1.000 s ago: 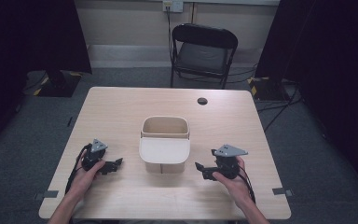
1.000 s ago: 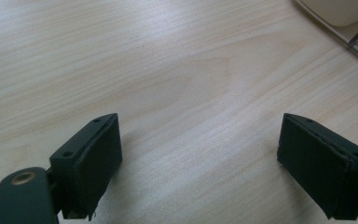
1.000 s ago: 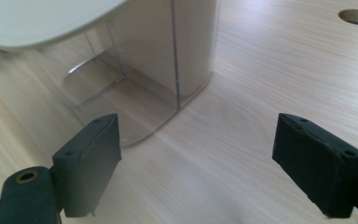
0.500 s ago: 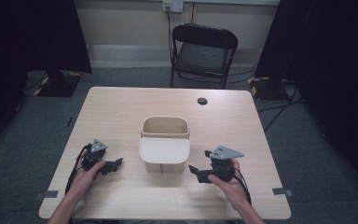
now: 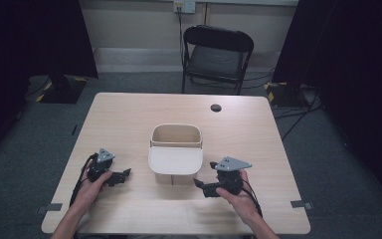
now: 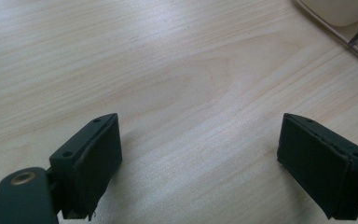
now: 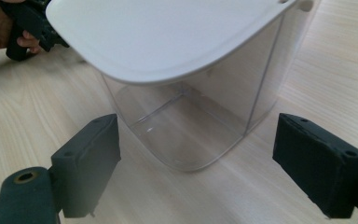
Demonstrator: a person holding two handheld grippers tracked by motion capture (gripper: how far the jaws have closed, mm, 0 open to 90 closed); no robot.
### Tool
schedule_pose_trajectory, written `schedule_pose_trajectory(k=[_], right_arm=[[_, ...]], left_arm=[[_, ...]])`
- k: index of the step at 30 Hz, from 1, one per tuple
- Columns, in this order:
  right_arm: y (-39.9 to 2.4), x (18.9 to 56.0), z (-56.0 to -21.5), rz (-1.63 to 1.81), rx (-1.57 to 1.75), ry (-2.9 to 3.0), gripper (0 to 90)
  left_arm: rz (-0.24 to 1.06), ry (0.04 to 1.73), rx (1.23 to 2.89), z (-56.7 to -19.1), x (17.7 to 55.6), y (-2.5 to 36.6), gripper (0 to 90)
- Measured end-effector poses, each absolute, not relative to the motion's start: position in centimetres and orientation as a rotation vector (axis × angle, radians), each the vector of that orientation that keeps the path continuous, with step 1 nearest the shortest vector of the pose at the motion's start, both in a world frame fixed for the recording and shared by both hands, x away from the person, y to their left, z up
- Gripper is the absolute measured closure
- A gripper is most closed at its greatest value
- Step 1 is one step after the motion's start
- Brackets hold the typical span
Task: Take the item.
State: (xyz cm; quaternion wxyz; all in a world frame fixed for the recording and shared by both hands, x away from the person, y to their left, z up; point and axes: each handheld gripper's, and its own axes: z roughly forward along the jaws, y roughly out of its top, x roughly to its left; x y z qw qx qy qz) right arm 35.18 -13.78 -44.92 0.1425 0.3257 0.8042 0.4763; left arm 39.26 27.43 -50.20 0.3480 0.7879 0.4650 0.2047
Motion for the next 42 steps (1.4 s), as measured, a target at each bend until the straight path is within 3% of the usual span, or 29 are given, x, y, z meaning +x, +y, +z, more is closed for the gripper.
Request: schedule_pose_trajectory(k=[42], right_arm=[[-12.6,36.2,-44.6,1.397,0.939,2.252,14.3]], left_arm=[[0.529,1.204,2.044,-50.2,39.3,27.4,13.0]])
